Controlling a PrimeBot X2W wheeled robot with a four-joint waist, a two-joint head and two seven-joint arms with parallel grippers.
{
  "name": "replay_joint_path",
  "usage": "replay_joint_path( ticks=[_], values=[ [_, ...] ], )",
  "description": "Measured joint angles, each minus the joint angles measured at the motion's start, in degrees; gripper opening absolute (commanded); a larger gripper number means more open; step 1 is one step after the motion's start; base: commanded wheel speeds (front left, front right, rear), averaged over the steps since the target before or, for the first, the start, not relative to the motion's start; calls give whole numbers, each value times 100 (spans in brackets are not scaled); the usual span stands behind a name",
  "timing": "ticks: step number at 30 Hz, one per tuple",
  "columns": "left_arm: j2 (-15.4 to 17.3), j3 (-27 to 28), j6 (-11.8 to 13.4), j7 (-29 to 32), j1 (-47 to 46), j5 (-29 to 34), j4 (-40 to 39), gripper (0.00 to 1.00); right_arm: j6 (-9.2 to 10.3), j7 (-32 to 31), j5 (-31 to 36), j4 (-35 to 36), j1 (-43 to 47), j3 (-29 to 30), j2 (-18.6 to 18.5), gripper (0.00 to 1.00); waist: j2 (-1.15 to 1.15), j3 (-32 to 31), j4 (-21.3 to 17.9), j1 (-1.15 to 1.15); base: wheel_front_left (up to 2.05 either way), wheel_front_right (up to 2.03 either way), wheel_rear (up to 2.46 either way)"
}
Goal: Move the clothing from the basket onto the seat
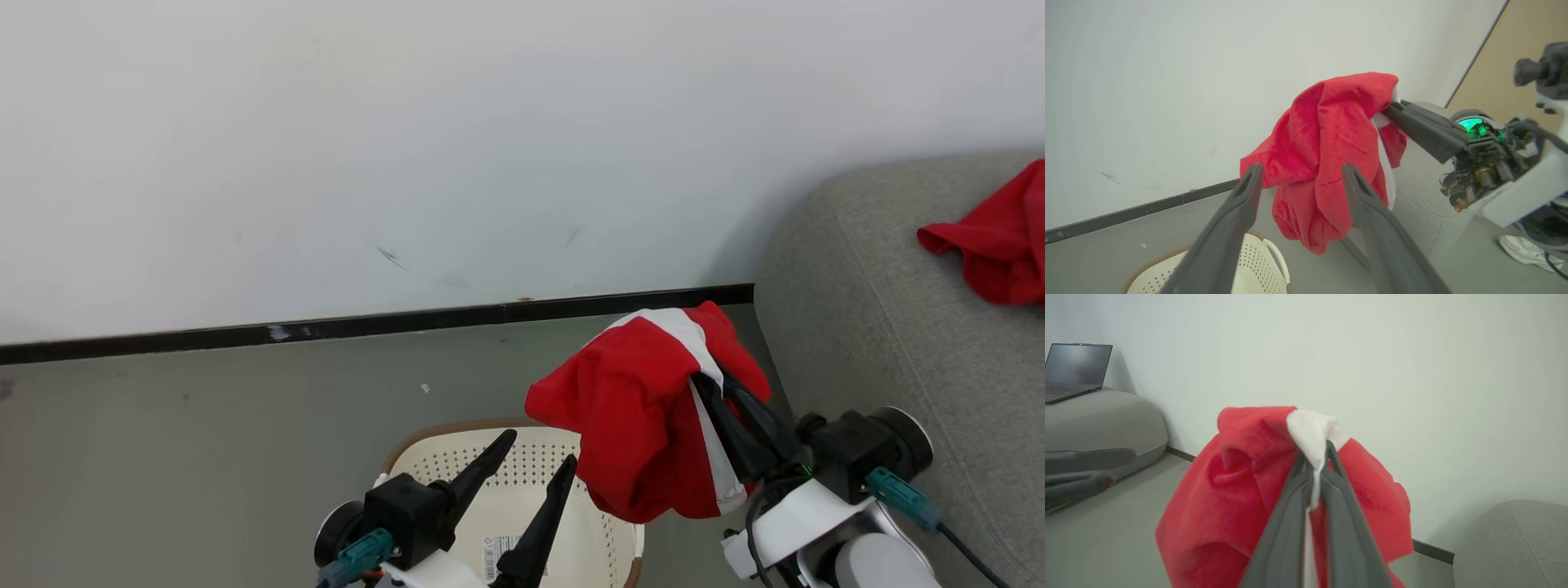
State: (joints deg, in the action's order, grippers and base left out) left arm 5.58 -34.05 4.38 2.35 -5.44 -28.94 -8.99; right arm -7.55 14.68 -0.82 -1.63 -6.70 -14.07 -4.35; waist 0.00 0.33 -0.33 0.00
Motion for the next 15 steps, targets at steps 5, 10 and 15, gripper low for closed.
replay_joint_path(
  ticks=[5, 10, 15],
  values=[
    [-7, -43, -9, -43, 3, -1, 24, 100, 0, 0, -4, 110, 187, 183, -1, 0, 0, 25, -234, 0, 0, 0, 0],
    [-19, -93, -57, -92, 9, -2, 36, 100, 0, 0, -57, 146, 311, 437, -4, 0, 0, 76, -461, 0, 0, 0, 0],
    [-23, -92, -49, -144, 25, 0, 33, 100, 1, 0, -385, 135, 309, 845, -43, 0, 0, 175, -653, 0, 0, 0, 0]
  ],
)
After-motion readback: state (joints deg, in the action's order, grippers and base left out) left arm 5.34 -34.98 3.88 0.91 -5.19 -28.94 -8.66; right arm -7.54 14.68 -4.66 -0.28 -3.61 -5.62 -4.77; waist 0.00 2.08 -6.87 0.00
